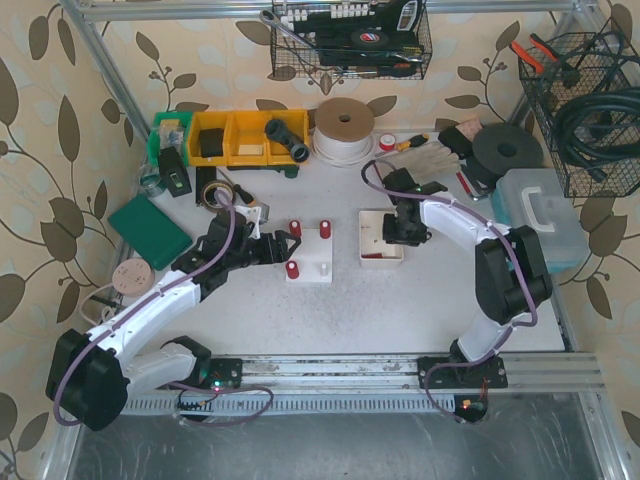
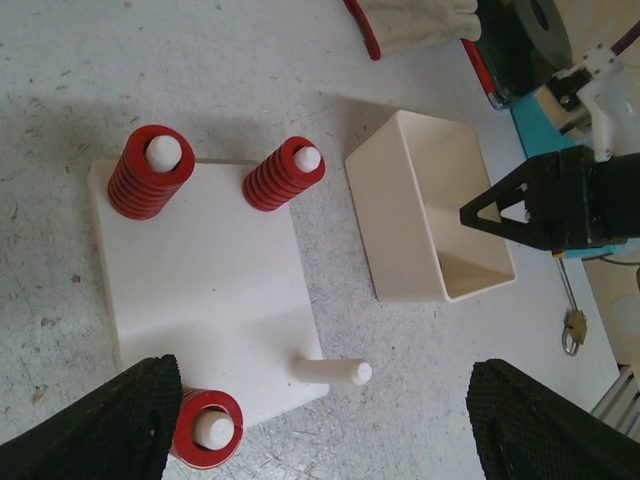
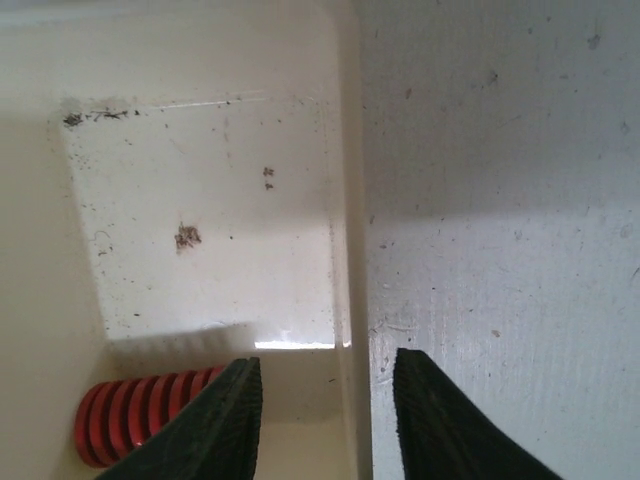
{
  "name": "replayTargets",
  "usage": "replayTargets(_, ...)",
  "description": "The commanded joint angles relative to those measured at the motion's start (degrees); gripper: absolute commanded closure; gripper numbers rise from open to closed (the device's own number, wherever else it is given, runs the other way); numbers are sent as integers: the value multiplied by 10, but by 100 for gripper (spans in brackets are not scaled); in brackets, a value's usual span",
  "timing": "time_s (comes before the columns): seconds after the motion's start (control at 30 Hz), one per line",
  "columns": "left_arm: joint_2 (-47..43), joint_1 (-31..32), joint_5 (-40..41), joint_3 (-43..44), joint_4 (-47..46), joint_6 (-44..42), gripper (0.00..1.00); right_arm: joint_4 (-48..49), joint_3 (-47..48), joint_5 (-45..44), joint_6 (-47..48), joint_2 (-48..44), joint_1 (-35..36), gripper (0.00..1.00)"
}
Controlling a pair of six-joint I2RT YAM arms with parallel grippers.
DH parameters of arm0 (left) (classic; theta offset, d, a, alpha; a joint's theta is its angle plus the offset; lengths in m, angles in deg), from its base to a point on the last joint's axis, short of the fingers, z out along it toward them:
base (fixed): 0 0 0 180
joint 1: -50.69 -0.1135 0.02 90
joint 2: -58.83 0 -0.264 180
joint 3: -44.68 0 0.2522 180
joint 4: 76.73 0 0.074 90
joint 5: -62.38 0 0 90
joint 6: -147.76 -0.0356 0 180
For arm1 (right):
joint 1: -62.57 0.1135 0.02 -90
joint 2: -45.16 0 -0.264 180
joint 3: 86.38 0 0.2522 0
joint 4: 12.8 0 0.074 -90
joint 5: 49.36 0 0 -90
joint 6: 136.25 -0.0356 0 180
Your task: Install the large spring
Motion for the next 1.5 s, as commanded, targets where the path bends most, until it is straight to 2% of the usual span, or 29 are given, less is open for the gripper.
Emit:
replayTargets(0.0, -9, -6, -12, -6, -22, 8, 19, -28, 33, -11, 26, 11, 0, 63)
replayTargets(0.1, -15, -7, -8, -8, -22, 10, 19, -35, 41, -9, 45, 19, -1, 73)
replayTargets(0.2, -14, -8, -11, -9, -24, 9, 19, -53, 65, -16, 89, 34, 2, 92)
replayTargets(0.27, -13, -8, -14, -8, -24, 9, 19, -74, 84, -24, 117, 48, 5, 100)
replayTargets(0.43, -10, -10, -17, -7, -24, 9, 19, -98, 112, -23, 173, 73, 5, 100)
replayTargets(0.67, 0, -12, -25, -1, -20, 6, 19, -144, 164, 6, 310, 130, 5, 100)
replayTargets(0.93, 26, -16, -43, 12, -17, 4, 19, -141, 187, -7, 352, 153, 6, 100)
replayTargets(0.97, 29, -17, -45, 13, -17, 4, 19, -141, 190, -4, 346, 151, 7, 95)
replayTargets(1.0, 30, -18, -47, 13, -18, 4, 19, -136, 190, 1, 337, 147, 7, 84)
replayTargets(1.03, 30, -19, -50, 13, -19, 4, 19, -128, 188, 4, 326, 139, 7, 71)
replayTargets(1.07, 30, -20, -51, 12, -19, 4, 19, -119, 184, 7, 315, 129, 7, 51)
replayTargets(1.1, 28, -21, -52, 12, -20, 4, 19, -111, 181, 12, 300, 119, 6, 39)
replayTargets(1.13, 27, -22, -53, 10, -23, 5, 19, -106, 180, 16, 280, 108, 6, 36)
replayTargets(1.27, 20, -26, -60, -1, -37, 10, 19, -82, 156, -27, 143, 42, 4, 43)
replayTargets(1.33, 18, -28, -64, -2, -39, 10, 19, -65, 124, -46, 50, -25, 0, 41)
replayTargets(1.43, 14, -30, -71, -5, -42, 9, 19, -11, 48, -25, -92, -111, -28, 6)
replayTargets(1.47, 12, -30, -73, -6, -43, 9, 19, 3, 27, -8, -112, -133, -41, 4)
